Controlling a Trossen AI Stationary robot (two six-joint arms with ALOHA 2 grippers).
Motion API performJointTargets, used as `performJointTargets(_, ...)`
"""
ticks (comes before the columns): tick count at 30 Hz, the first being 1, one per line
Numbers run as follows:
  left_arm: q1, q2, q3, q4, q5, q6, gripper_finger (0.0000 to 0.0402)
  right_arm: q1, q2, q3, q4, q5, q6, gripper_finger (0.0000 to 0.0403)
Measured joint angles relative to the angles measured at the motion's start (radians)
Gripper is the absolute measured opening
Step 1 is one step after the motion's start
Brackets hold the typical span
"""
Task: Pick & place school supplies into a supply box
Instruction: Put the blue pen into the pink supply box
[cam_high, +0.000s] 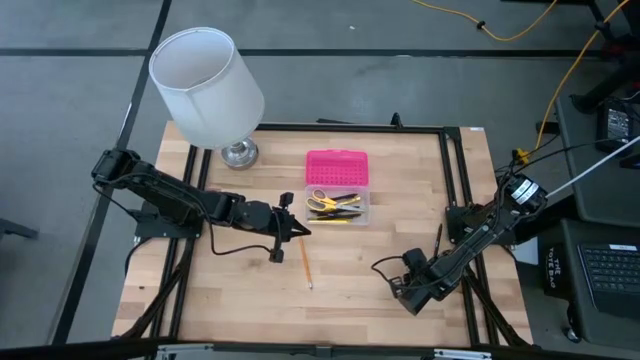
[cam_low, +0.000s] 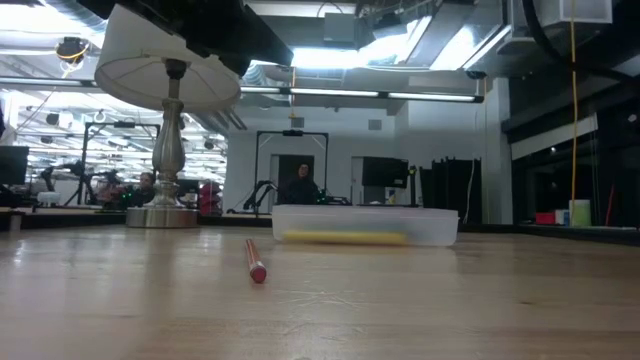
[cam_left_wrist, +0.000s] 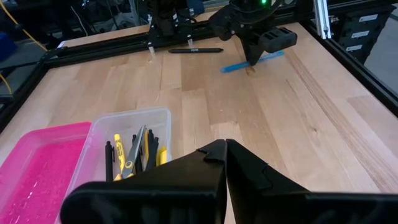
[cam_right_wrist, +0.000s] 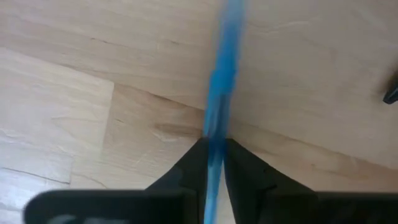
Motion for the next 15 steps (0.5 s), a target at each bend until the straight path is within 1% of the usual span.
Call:
performJointTargets(5,0.000,0.000,0.000,0.000,0.000,0.000,0.0004,0.000,0.001,0.004,-0.002,0.000,-0.036,0.0043)
performJointTargets(15,0.000,0.000,0.000,0.000,0.000,0.000,0.0004,-0.001,0.009,0.055,-0.065,0.002,-0.082,0.0042)
